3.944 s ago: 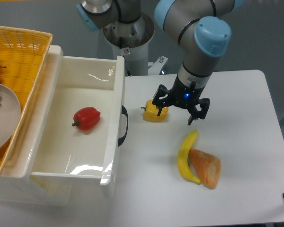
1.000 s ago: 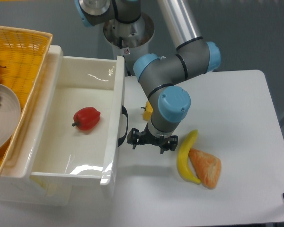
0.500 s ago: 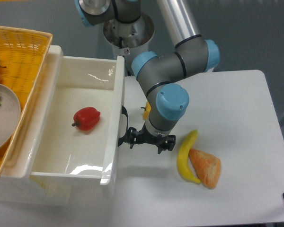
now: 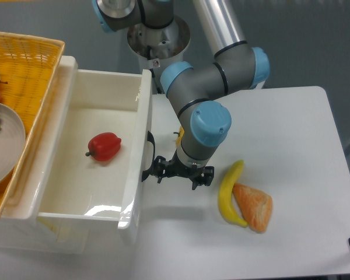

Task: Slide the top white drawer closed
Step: 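Push the drawer front with the gripper, sliding the drawer into the cabinet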

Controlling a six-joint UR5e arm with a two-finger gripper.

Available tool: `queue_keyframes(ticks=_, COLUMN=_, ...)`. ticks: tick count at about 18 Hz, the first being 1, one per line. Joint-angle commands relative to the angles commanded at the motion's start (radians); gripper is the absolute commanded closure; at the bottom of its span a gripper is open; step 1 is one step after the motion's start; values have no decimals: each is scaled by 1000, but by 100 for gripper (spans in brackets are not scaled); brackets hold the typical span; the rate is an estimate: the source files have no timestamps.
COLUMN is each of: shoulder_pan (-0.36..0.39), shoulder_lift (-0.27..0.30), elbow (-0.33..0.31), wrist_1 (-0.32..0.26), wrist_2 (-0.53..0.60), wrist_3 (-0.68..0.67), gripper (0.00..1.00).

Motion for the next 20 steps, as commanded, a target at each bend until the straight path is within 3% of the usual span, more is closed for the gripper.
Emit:
queue_keyframes(ticks=6, shoulder_pan=-14, shoulder_lift=20, elbow=0, wrist_1=-26, wrist_2=0, wrist_3=-2, gripper=0)
queue_keyframes(ticks=20, shoulder_pan=-67, shoulder_lift=32, elbow=2, wrist_1=-26, wrist_2=0, wrist_3=-14, gripper=0)
